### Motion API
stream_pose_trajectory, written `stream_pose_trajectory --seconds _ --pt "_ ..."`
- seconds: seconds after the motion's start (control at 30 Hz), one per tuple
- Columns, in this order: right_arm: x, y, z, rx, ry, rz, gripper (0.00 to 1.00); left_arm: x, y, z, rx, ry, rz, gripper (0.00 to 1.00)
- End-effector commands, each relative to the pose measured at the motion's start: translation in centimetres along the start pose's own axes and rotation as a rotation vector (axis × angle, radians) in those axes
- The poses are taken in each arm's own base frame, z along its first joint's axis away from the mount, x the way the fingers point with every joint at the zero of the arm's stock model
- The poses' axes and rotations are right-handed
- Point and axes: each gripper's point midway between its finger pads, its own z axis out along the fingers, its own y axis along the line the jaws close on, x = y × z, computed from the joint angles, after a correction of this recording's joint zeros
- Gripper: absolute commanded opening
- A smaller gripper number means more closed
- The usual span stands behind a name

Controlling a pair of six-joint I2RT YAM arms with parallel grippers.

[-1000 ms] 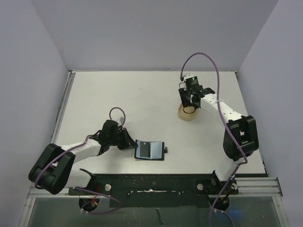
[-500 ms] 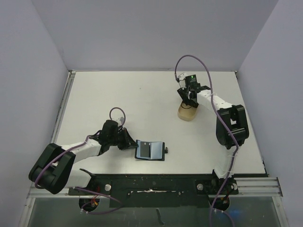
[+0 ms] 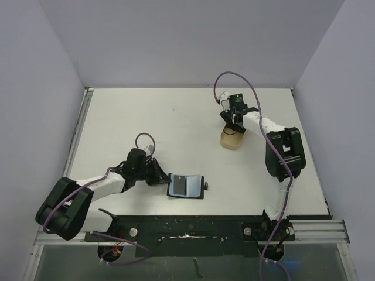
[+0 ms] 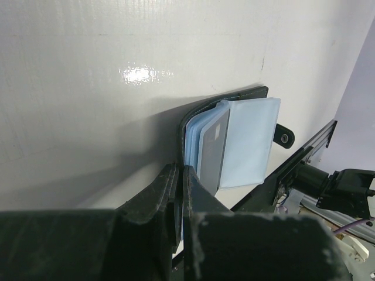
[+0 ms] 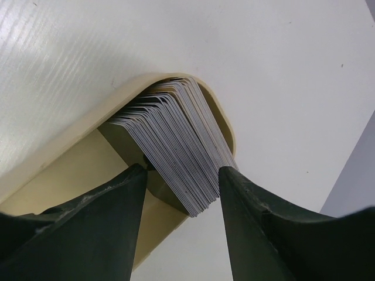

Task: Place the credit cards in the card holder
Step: Pick up the credit card from the storage box.

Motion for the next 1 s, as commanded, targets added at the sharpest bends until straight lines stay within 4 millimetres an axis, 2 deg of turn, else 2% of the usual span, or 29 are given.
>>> stream_pose_trajectory --seconds 0.0,0.23,0.4,0.67,0.8,0.97 --pt "-1.2 -2.0 0.1 0.065 -0.034 -0.037 0.52 -0.5 -1.3 -0.1 0.059 -0.022 0.033 0.0" --pt "-1.0 -3.0 0.3 0.122 -0.013 -0.047 0.53 -0.5 -1.4 0.0 0.065 -0.022 0.028 0.0" --pt "-0.1 -4.2 0.3 0.197 0.021 -0.064 0.49 -0.3 -1.1 -0.1 0.056 -0.024 0.03 0.0" --pt "-0.9 -4.4 -0.7 0.206 0.005 -0.074 0.44 -0.4 -1.1 0.2 0.059 -0.023 0.022 0.0" --pt "-0.6 -4.6 -0.5 0.207 0.009 -0.075 0.38 -0.4 -1.0 0.1 0.055 -0.022 0.026 0.0" --pt "-0.5 -3.9 -0.2 0.174 0.002 -0.068 0.3 -0.3 -0.8 0.2 0.054 -0.022 0.02 0.0"
